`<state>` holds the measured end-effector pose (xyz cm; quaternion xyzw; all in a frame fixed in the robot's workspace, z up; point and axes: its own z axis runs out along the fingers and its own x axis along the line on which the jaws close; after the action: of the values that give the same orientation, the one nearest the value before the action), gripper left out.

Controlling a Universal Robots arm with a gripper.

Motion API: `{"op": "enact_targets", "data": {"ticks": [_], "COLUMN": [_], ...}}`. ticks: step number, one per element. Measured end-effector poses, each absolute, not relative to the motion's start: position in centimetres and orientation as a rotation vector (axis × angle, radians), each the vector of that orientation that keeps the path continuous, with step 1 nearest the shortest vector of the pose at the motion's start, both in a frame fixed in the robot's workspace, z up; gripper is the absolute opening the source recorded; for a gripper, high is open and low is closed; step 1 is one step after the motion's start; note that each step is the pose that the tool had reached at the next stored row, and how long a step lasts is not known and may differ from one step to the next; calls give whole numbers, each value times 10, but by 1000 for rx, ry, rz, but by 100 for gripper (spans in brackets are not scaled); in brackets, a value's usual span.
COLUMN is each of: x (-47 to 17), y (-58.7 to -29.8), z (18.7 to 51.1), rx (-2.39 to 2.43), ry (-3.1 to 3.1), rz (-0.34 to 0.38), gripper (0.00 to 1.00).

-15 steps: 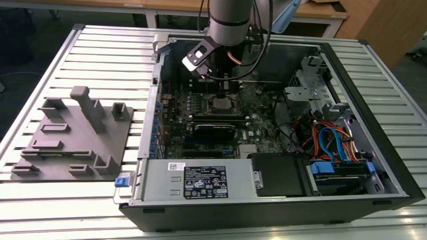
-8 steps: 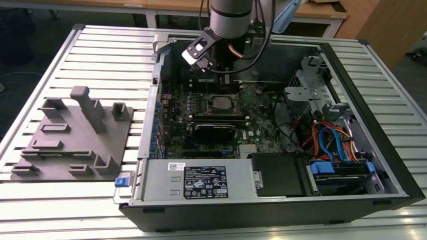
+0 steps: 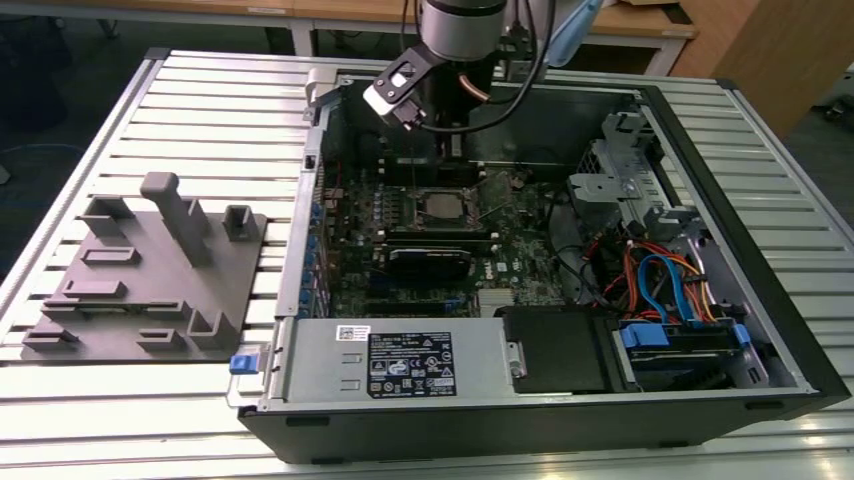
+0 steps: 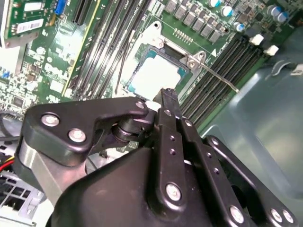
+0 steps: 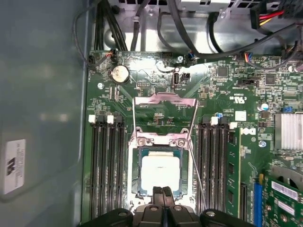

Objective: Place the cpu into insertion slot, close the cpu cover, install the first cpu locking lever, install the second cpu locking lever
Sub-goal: 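Close the cpu cover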

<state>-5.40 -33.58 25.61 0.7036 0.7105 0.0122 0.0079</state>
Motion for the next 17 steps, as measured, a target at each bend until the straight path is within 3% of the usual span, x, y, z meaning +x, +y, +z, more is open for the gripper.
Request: {"op": "enact_targets", "data": {"ticks": [17], "x": [-53], "y": [-336], "z": [262], "rx": [2200], "ry": [2222], "rz": [39], "gripper": [10]}}
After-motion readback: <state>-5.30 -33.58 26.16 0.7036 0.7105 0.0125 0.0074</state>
